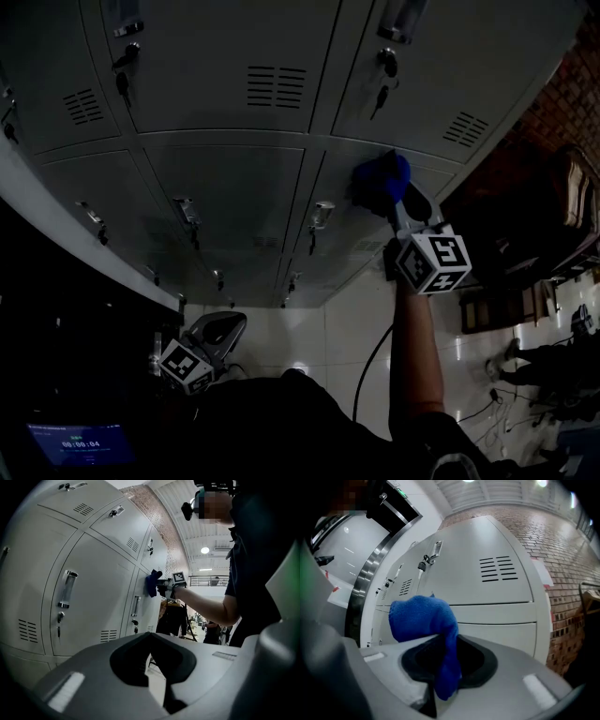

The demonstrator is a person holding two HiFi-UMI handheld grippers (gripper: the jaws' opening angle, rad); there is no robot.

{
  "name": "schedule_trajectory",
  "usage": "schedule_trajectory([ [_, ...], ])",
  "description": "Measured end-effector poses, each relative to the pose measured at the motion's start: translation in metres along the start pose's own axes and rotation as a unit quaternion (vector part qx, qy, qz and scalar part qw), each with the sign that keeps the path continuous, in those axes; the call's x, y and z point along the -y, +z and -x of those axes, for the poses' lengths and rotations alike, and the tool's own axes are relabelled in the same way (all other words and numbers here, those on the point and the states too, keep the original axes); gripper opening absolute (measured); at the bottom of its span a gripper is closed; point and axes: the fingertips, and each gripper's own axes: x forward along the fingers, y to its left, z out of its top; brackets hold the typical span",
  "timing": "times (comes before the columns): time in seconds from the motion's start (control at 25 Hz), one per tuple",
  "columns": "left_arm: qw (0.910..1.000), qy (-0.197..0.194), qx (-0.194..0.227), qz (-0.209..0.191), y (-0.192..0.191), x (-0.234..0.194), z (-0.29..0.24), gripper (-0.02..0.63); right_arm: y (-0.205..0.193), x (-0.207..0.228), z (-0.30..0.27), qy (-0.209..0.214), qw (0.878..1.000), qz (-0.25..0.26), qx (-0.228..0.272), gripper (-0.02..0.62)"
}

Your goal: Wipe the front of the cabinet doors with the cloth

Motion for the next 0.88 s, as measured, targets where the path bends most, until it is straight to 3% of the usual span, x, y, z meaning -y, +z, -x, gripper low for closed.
schedule_trajectory([
  [0.64, 0.9998, -0.020, -0.007, 0.000, -0.004, 0.021, -0.028, 0.000, -0.002, 0.119, 0.054, -0.119, 0.993, -0.002, -0.003, 0.069],
  [0.88, 0.9998, -0.019, -0.005, -0.001, -0.004, 0.025, -0.026, 0.000, -0.007, 0.135, 0.064, -0.140, 0.990, -0.013, 0.003, 0.069],
])
